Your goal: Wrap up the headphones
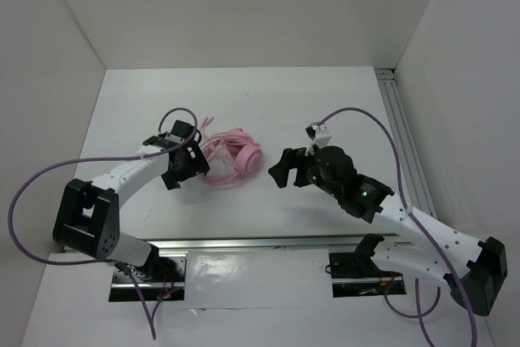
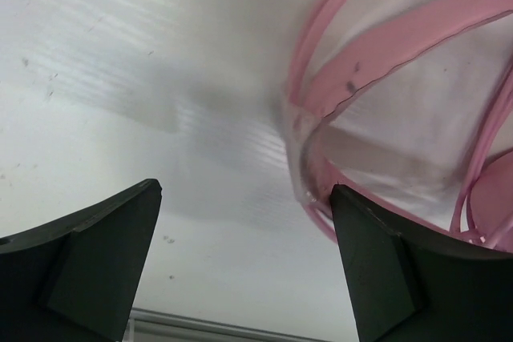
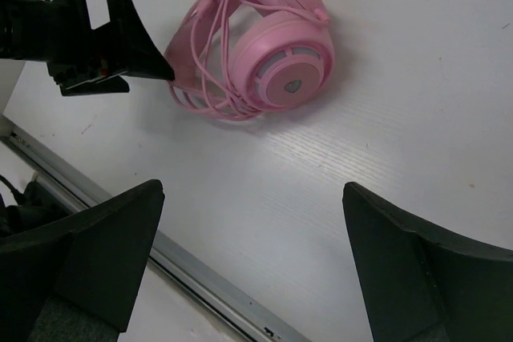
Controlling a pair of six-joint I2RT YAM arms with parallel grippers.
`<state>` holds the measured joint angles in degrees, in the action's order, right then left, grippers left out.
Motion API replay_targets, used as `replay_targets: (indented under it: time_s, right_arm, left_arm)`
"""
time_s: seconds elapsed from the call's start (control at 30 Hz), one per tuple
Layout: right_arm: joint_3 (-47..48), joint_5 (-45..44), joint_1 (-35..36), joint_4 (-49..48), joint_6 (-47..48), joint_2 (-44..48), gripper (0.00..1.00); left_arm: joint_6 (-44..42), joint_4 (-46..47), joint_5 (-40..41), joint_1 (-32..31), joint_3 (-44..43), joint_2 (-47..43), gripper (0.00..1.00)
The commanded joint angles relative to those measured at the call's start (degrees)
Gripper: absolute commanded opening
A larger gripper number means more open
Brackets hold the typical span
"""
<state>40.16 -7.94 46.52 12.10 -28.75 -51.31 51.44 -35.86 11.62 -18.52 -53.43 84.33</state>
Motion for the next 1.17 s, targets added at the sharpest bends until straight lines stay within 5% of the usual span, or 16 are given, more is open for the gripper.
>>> replay_targets:
  time_s: [0.0,0.3,0.73,1.13]
  right_arm:
    - [2.9,1.62,0.5,0.56,0.36,1.12,1.0]
    - [6.84,-2.13,2.16,6.68,0.36,2.18,1.0]
    - [31.63,-8.49,6.65,30.43,1.59,7.88,1.0]
    - [32.09,-11.04,6.65,36.59,1.07,15.36,1.0]
  left_arm:
    - [3.05,-3.08,0.0,0.59,2.01,-5.57,1.0]
    - [4.29,-10.81,2.62,0.59,-2.9,-17.96,1.0]
    - [-19.09,-22.14,-7.57,-2.04,-21.79,-49.31,1.0]
    - [-18.83,-32.96,-3.09,-3.36,-30.42,-62.63,1.0]
